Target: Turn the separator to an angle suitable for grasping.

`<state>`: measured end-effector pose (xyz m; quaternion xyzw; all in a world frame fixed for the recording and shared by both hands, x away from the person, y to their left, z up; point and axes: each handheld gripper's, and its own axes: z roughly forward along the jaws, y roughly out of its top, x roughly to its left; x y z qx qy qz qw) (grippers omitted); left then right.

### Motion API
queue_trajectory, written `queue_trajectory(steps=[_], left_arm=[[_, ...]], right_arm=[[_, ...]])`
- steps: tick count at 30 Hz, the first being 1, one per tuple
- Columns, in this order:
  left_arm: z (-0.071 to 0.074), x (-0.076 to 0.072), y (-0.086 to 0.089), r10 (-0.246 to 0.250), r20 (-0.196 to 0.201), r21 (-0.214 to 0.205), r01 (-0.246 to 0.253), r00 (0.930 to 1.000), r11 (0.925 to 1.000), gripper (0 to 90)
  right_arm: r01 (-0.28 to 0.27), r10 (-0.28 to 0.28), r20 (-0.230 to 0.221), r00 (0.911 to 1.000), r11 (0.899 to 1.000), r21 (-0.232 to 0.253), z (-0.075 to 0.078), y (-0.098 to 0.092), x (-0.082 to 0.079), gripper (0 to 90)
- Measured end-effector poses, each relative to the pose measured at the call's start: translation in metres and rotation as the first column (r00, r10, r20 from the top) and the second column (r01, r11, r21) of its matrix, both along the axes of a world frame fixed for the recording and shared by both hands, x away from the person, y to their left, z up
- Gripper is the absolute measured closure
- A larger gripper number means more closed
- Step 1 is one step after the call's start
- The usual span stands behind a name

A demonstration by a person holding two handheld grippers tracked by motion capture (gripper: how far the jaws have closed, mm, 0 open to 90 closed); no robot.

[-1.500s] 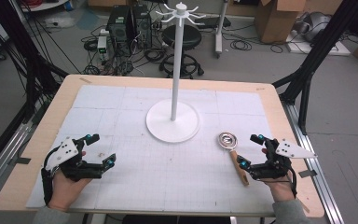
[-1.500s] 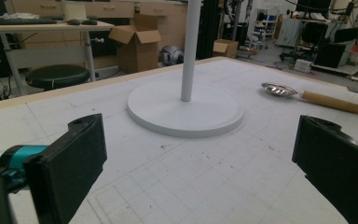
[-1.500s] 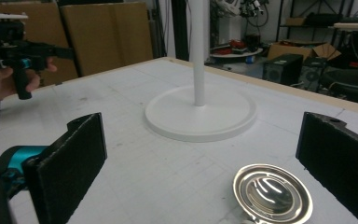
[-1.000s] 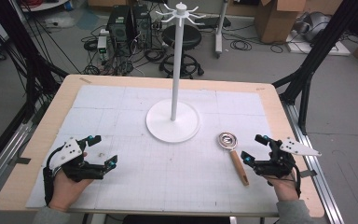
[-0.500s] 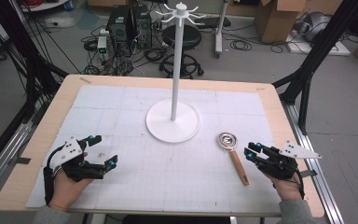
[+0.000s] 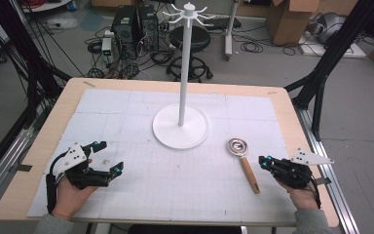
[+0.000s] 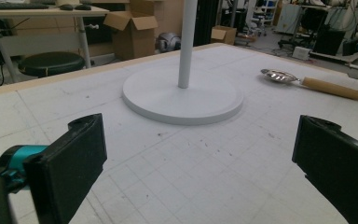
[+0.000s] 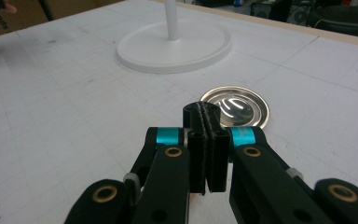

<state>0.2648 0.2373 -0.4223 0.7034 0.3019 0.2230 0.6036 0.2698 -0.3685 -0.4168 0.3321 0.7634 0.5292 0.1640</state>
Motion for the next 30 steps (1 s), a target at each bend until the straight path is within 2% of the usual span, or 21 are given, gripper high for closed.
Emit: queue_trajectory(steps=[3, 15, 23, 26, 30], left_arm=[[0.0, 0.0, 0.0, -0.001, 0.0, 0.0, 0.001, 1.0, 1.0, 3.4], [0.0, 0.0, 0.0, 0.001, 0.0, 0.003, -0.001, 1.0, 1.0, 3.4], [-0.001, 0.0, -0.001, -0.002, -0.005, 0.008, 0.002, 1.0, 1.0, 3.4], [-0.001, 0.001, -0.001, -0.003, -0.011, 0.009, 0.003, 0.9999, 1.0, 3.4], [-0.001, 0.0, -0.003, -0.01, -0.008, 0.012, 0.01, 0.9999, 0.9999, 3.4]], right_arm=[[-0.001, 0.0, -0.027, 0.9996, 0.999, -0.039, -0.005, -0.001, 0.002, 89.8], [0.006, -0.011, -0.064, 0.9979, 0.996, -0.086, -0.015, -0.002, 0.007, 89.8], [0.0, -0.006, -0.076, 0.9971, 0.997, -0.077, -0.019, -0.001, 0.009, 89.8], [-0.002, -0.004, -0.104, 0.9946, 0.998, -0.056, -0.021, -0.003, 0.01, 88.7], [0.008, -0.015, -0.115, 0.9933, 0.998, -0.063, -0.024, -0.003, 0.013, 88.6]])
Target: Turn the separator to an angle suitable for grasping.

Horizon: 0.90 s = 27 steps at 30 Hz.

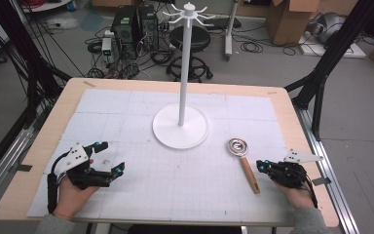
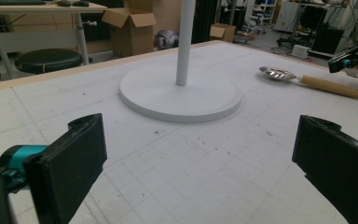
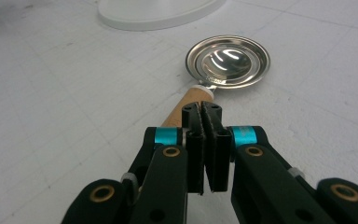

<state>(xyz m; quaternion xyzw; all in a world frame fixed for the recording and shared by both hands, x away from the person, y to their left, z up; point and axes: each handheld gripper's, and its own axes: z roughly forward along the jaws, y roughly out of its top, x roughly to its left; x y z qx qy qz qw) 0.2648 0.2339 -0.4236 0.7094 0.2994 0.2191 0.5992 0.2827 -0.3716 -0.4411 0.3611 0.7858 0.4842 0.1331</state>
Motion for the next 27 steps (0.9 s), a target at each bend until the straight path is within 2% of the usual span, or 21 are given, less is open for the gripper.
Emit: queue_trajectory(steps=[7, 11, 13, 16, 24, 27], left_arm=[[-0.0001, -0.0003, 0.0006, 0.003, -0.006, 0.005, -0.003, 1.0, 1.0, 3.4], [-0.0008, -0.0001, -0.0002, 0.004, -0.01, 0.009, -0.004, 0.9999, 1.0, 3.4], [-0.0008, -0.0001, -0.0002, 0.003, -0.01, 0.009, -0.003, 0.9999, 1.0, 3.4], [-0.0009, 0.0001, -0.0003, 0.004, -0.011, 0.008, -0.004, 0.9999, 1.0, 3.4], [-0.001, 0.0, -0.0002, 0.003, -0.013, 0.013, -0.003, 0.9999, 0.9999, 3.4], [-0.001, 0.0, -0.0002, 0.004, -0.013, 0.015, -0.004, 0.9999, 0.9999, 3.5]], right_arm=[[0.005, -0.005, -0.014, 0.9999, 1.0, 0.0, -0.0025, -0.0025, 0.0017, 89.0], [-0.002, 0.002, -0.04, 0.9992, 1.0, 0.004, -0.0062, -0.0042, 0.0027, 89.7], [0.002, -0.001, -0.044, 0.999, 1.0, 0.022, -0.0063, -0.007, 0.0029, 89.8], [0.006, -0.005, -0.05, 0.9987, 1.0, 0.023, -0.0066, -0.0079, 0.0028, 89.9], [-0.013, 0.014, -0.064, 0.9978, 1.0, 0.008, -0.0073, -0.007, 0.0038, 90.0], [-0.011, 0.011, -0.084, 0.9964, 1.0, 0.004, -0.0077, -0.0075, 0.0035, 90.0]])
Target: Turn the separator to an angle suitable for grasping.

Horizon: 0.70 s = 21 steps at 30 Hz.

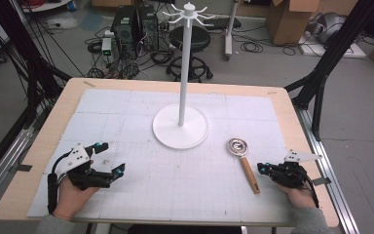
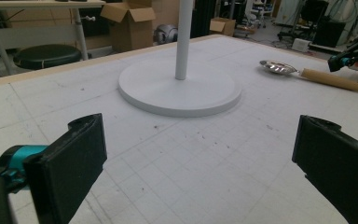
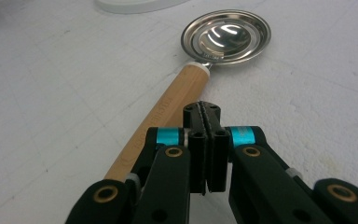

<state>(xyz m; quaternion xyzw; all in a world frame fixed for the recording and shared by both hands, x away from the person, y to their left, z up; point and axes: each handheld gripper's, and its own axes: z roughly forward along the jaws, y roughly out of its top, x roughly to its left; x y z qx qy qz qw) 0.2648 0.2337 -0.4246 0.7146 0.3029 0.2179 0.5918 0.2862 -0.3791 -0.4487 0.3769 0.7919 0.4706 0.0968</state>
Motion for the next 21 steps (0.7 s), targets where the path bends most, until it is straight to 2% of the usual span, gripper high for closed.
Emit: queue_trajectory(steps=[10, 17, 21], left_arm=[[0.0001, 0.0, 0.0005, 0.001, 0.0, 0.001, -0.001, 1.0, 1.0, 3.4], [-0.0001, 0.001, 0.0007, 0.0, 0.001, 0.001, 0.0, 1.0, 1.0, 3.4], [-0.0004, 0.0017, 0.0002, 0.003, 0.001, -0.006, -0.003, 1.0, 1.0, 3.4]], right_arm=[[-0.035, 0.033, -0.046, 0.9984, 0.999, -0.04, -0.0013, 0.0033, -0.0014, 90.0], [-0.053, 0.05, -0.051, 0.9975, 0.996, -0.071, -0.0023, 0.006, -0.0023, 90.0], [-0.053, 0.048, -0.068, 0.9965, 0.996, -0.075, -0.0028, 0.0066, -0.0046, 90.0]])
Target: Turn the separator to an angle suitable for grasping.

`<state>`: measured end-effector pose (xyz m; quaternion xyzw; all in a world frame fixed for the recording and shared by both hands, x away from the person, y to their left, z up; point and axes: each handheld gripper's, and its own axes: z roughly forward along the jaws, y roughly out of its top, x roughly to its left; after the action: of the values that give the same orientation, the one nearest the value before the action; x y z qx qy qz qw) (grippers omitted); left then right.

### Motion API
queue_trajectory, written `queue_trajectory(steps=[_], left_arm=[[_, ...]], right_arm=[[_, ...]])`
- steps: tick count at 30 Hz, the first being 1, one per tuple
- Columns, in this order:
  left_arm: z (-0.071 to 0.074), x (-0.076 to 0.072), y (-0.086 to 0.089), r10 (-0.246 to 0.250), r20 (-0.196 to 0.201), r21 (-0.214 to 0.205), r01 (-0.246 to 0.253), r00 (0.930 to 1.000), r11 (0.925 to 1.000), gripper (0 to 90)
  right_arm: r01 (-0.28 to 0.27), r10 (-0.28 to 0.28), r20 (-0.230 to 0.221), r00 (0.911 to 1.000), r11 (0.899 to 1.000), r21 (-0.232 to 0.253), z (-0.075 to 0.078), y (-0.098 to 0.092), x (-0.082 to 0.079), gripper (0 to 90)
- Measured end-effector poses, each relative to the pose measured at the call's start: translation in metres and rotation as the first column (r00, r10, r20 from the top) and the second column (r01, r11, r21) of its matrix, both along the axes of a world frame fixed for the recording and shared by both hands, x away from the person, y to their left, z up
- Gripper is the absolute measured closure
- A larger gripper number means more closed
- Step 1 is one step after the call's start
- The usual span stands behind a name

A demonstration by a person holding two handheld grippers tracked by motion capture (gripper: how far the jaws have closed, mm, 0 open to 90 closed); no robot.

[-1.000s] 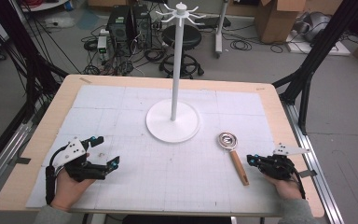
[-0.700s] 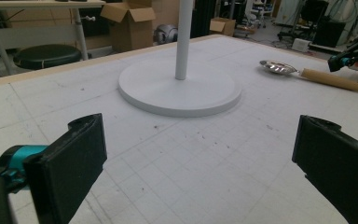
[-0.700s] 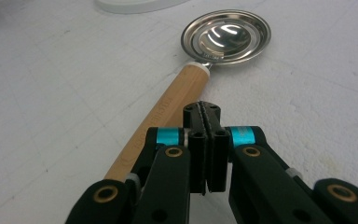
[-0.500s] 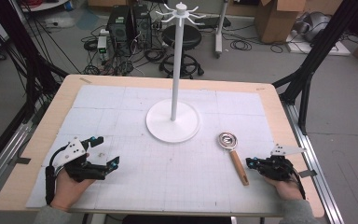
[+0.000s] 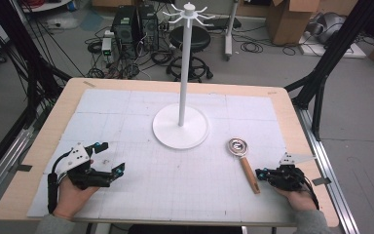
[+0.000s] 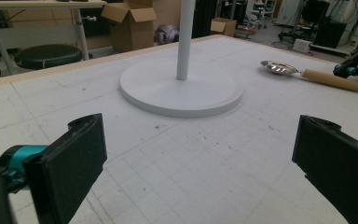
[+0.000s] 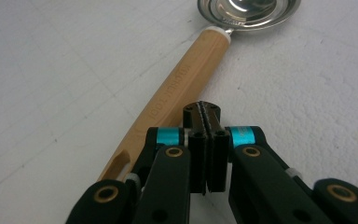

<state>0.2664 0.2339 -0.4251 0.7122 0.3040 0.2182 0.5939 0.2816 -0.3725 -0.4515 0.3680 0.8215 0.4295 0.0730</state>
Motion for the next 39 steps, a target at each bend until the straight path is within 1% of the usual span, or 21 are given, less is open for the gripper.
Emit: queue_trajectory(steps=[1, 3, 8, 12, 15, 26, 31, 39], left_arm=[[0.0, 0.0, 0.0, -0.001, 0.0, 0.001, 0.001, 1.0, 1.0, 3.4], [0.0, 0.0, 0.0, 0.001, -0.003, -0.002, -0.001, 1.0, 1.0, 3.4], [0.0, 0.001, 0.0, 0.002, -0.002, -0.008, -0.002, 1.0, 1.0, 3.5], [0.0, 0.001, 0.0, 0.002, -0.002, -0.006, -0.002, 1.0, 1.0, 3.5], [0.0, 0.001, 0.0, 0.003, -0.002, -0.006, -0.003, 1.0, 1.0, 3.4], [0.0, 0.001, -0.001, 0.006, -0.003, -0.007, -0.006, 1.0, 1.0, 3.4], [0.0, 0.001, -0.001, 0.003, -0.003, -0.001, -0.003, 1.0, 1.0, 3.4], [0.0, 0.0, 0.0, 0.002, -0.005, 0.005, -0.002, 1.0, 1.0, 3.4]], right_arm=[[-0.002, 0.002, -0.006, 1.0, 1.0, -0.008, 0.0, 0.0, -0.001, 90.0], [-0.008, 0.008, -0.003, 1.0, 1.0, -0.01, 0.0, 0.0, -0.002, 90.0], [-0.008, 0.008, -0.01, 0.9999, 1.0, -0.003, 0.0, 0.0, -0.004, 90.0], [-0.029, 0.029, -0.02, 0.9994, 1.0, -0.002, 0.0, 0.003, -0.007, 90.0], [-0.035, 0.035, -0.022, 0.9991, 0.999, -0.004, 0.0, 0.006, -0.008, 90.0], [-0.07, 0.07, -0.02, 0.9974, 0.997, -0.022, 0.001, 0.021, -0.009, 90.0], [-0.082, 0.082, -0.019, 0.9965, 0.996, -0.029, 0.002, 0.027, -0.009, 90.0], [-0.118, 0.118, -0.013, 0.993, 0.992, -0.052, 0.003, 0.041, -0.008, 90.0]])
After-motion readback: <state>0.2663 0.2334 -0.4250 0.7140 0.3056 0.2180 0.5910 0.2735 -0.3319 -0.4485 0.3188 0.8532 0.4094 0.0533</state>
